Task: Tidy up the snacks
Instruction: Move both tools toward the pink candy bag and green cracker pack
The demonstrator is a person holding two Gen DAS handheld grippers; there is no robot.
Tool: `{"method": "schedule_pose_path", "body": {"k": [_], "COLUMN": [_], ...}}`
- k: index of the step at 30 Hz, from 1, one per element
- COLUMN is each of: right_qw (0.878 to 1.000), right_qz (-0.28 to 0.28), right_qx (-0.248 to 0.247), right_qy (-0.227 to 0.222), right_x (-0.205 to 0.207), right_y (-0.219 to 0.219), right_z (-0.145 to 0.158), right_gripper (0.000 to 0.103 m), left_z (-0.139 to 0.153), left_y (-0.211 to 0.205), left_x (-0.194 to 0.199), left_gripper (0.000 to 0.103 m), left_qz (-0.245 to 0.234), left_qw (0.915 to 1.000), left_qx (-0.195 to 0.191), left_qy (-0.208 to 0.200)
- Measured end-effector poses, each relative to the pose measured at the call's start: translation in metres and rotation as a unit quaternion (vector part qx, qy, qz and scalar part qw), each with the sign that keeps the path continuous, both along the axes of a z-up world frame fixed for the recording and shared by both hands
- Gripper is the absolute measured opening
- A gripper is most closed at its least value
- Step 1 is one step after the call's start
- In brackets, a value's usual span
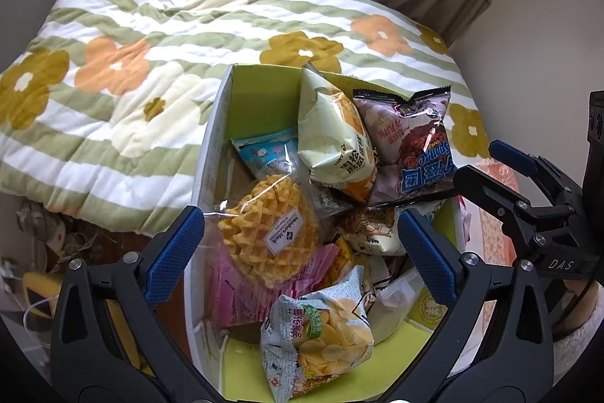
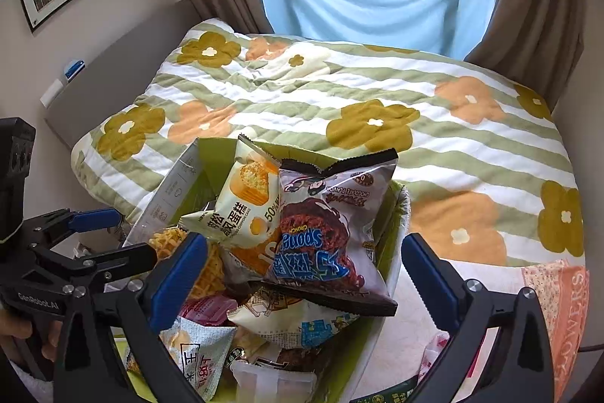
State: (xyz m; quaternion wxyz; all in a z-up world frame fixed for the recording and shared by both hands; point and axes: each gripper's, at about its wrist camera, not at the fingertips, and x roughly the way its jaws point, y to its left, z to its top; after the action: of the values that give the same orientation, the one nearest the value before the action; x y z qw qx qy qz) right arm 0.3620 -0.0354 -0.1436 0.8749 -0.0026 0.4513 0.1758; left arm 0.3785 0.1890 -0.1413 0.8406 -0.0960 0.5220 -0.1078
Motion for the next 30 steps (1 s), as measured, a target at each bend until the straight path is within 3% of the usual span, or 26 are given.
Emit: {"method": "schedule_pose_path", "body": {"k": [13, 23, 30], "right_qw": [0.999, 0.995, 0.996], "right_qz": [-0.037, -0.088, -0.067], "right_qx": [0.009, 0.01, 0.028], "right_qy": [-0.022, -0.043, -0.041], "right_x": [-0.037, -0.058, -0.068], "right_y": [-0.028, -0.106, -0.159], "right_z": [0.032, 0.057, 0.056], "right_gripper": [0.102, 0.102, 0.102], "left_z": [0.023, 0.045, 0.052], "left_y": [-0.01, -0.05, -0.104], "left_x": [-0.028, -0.052, -0.075], "left_gripper": [0.102, 0.102, 0.102], "left_qz": [-0.02, -0.022, 0.008], "left_qw": [0.9994, 0.9985, 0.9986], "left_qx": [-0.004, 0.007, 0.006], "left_qy": [-0.027, -0.049, -0.053]}}
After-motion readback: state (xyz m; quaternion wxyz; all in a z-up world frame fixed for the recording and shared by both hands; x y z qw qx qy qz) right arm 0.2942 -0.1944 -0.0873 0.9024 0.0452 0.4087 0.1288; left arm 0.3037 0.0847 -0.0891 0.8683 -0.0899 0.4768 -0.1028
